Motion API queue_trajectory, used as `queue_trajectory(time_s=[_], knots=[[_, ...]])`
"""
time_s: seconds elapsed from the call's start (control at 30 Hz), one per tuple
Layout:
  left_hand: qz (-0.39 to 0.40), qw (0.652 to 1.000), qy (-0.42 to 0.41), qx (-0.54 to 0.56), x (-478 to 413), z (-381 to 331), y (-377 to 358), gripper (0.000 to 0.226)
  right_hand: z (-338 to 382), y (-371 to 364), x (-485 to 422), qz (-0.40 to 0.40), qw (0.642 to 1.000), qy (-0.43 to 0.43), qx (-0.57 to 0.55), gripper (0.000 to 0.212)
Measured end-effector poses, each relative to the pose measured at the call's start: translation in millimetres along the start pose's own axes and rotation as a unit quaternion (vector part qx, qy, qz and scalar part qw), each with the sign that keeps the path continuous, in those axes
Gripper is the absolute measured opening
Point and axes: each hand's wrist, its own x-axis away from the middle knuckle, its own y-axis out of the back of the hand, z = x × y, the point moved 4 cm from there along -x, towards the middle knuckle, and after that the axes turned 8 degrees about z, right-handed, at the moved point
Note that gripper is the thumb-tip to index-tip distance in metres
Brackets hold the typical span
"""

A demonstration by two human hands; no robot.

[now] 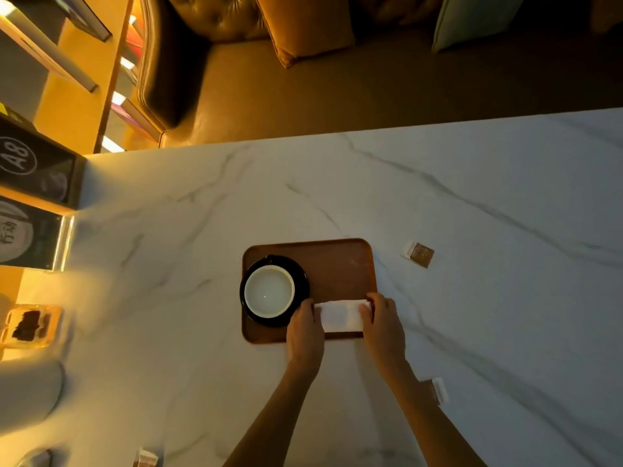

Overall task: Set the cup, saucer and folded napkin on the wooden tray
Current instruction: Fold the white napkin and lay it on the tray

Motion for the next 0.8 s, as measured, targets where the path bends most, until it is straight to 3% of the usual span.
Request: queue_trajectory(time_s=[0.17,0.3,0.37,0.53,0.8], knots=[[-0.040,0.986,-0.095,-0.128,16,0,-5,0.038,-3,4,9,-0.057,0.997,0.041,0.023,0.042],[0.048,0.945,-0.214,-0.244,34,8,-31,0.066,-9,-2,25,-0.031,0.973,0.172,0.148,0.055],[0.080,0.927,-0.236,-0.278,37,16,-41,0.072,-14,-12,34,0.000,0.953,0.213,0.213,0.062],[0.115,0.907,-0.232,-0.332,31,21,-48,0.080,-25,-24,27,0.057,0.931,0.188,0.309,0.073],[0.085,0.907,-0.254,-0.326,23,28,-48,0.077,-32,-34,20,0.075,0.934,0.181,0.297,0.070]])
